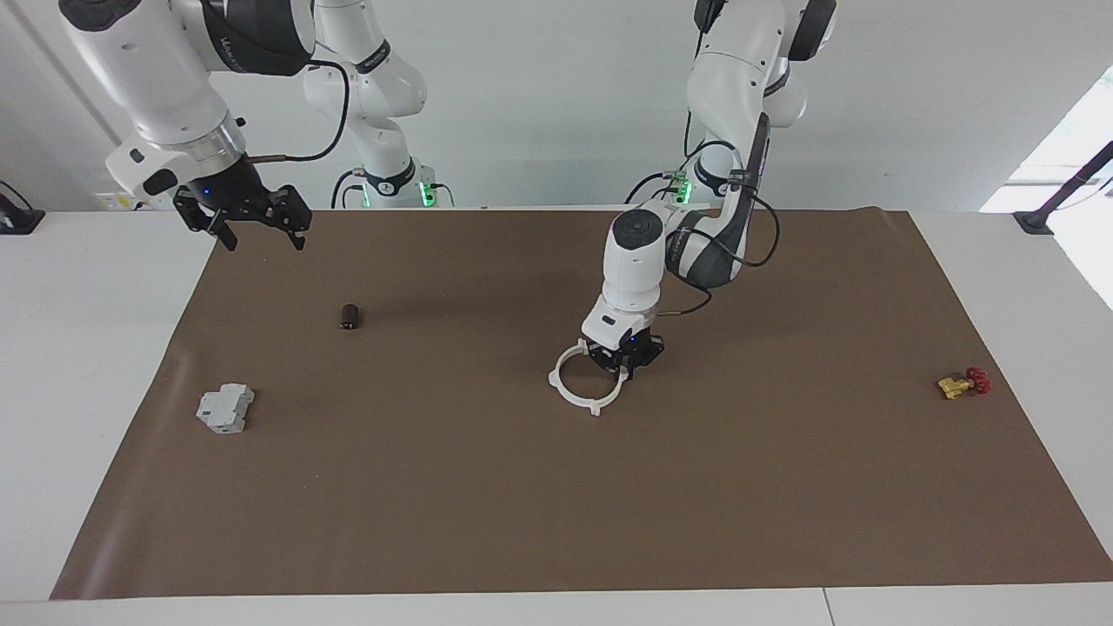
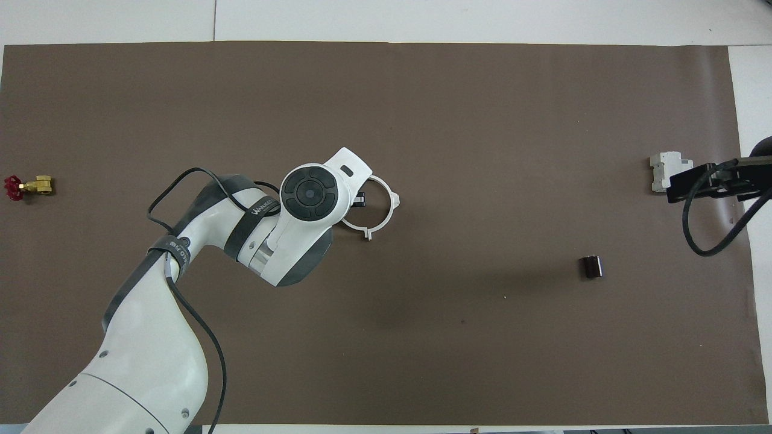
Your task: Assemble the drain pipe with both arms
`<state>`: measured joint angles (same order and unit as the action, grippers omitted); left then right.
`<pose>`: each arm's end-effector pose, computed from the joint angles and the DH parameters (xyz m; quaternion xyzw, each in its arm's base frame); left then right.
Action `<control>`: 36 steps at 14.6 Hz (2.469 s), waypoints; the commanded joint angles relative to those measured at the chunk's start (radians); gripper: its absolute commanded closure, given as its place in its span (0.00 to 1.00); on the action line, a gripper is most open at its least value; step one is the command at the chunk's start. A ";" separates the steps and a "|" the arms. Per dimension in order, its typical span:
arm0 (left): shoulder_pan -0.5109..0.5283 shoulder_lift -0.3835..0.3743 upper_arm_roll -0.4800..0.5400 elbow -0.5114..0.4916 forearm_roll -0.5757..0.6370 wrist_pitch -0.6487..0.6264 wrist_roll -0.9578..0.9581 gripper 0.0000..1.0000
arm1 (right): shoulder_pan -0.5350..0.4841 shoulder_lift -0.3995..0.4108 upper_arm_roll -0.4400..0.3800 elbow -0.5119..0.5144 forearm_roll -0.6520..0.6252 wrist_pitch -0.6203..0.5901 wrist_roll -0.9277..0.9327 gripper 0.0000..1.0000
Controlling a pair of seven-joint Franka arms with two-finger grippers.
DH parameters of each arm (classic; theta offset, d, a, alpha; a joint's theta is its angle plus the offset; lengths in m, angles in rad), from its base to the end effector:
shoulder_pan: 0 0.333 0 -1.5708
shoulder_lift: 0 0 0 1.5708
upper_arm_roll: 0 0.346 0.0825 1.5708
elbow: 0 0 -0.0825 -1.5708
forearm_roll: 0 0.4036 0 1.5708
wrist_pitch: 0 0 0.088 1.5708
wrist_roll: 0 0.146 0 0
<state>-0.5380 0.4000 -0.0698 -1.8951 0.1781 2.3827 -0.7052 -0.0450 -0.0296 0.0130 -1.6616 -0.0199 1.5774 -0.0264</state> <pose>0.5537 -0.3747 0.2770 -0.9977 0.0099 -0.0663 0.0128 0.5596 -0.0207 0.5884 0.9996 -0.0025 -0.0276 0.0093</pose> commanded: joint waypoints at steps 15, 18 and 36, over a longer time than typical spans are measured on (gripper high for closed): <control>0.022 -0.114 0.010 -0.051 0.023 -0.016 -0.005 0.00 | -0.013 -0.001 0.007 -0.003 0.017 0.016 -0.024 0.00; 0.105 -0.182 0.008 -0.053 0.023 -0.115 0.053 0.00 | -0.013 0.002 0.007 0.008 0.017 0.015 -0.024 0.00; 0.653 -0.368 0.019 0.232 -0.180 -0.620 0.779 0.00 | -0.003 -0.001 0.012 0.008 0.018 0.016 -0.017 0.00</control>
<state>0.0922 0.0249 -0.0444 -1.7242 0.0148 1.8351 0.0386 -0.0419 -0.0297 0.0216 -1.6556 -0.0176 1.5802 -0.0265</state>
